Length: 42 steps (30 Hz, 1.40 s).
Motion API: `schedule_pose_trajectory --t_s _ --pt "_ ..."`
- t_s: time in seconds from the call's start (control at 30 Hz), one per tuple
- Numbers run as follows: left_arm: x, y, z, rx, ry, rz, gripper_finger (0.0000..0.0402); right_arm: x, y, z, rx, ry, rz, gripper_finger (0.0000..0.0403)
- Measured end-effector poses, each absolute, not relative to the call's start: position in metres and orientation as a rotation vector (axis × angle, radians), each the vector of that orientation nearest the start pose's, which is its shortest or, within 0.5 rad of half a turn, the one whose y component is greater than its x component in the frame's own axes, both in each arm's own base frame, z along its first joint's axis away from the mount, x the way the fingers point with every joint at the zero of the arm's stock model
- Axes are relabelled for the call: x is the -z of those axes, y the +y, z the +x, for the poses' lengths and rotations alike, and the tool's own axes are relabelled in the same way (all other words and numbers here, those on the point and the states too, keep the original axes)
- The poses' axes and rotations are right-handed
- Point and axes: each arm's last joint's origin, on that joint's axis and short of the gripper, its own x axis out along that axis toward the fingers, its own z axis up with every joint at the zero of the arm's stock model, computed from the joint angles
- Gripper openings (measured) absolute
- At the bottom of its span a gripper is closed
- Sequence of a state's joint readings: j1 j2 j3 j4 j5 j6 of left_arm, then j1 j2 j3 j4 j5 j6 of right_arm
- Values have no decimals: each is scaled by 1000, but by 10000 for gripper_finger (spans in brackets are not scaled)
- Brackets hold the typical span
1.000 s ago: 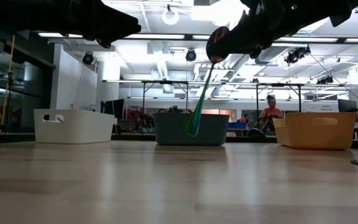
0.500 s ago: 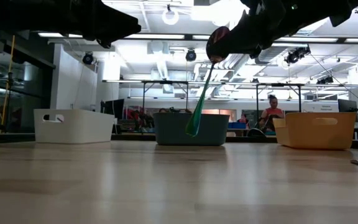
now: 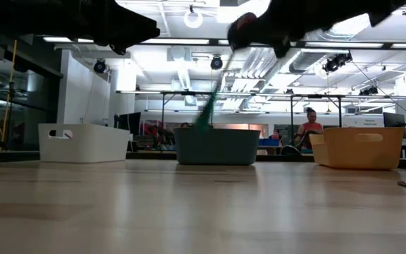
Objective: Sort silverware by color (type)
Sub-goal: Put the purple spoon into the transparent bin
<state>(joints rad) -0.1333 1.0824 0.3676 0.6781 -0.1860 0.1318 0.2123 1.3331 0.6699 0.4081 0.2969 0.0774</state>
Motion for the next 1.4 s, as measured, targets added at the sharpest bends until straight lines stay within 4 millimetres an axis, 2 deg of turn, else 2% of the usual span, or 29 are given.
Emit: schedule_pose_trajectory --t_s 0.13,0.3,0.47,0.6,0.73,0.93,1.07,1.17,1.4 --pt "-218 -23 215 -51 40 103 131 -260 57 285 -9 269 98 3" --pt "-217 -23 215 -51 46 89 131 -303 72 284 -23 561 208 3" --pt "-217 -23 215 -51 48 90 131 -347 87 257 -14 897 457 3" --pt "-217 -23 215 -51 48 89 131 -358 102 225 151 1133 629 3" --pt "-217 -23 215 -50 48 89 131 -347 119 198 355 1298 717 3" --pt "-217 -23 215 -51 47 87 131 -314 141 178 523 1379 774 3" --pt "-217 -23 215 -51 47 88 131 -285 150 171 573 1446 816 3" --pt "-217 -23 215 -51 44 88 131 -271 150 169 601 1480 835 3" --pt "-218 -24 215 -51 34 87 131 -265 148 169 633 1443 810 3"
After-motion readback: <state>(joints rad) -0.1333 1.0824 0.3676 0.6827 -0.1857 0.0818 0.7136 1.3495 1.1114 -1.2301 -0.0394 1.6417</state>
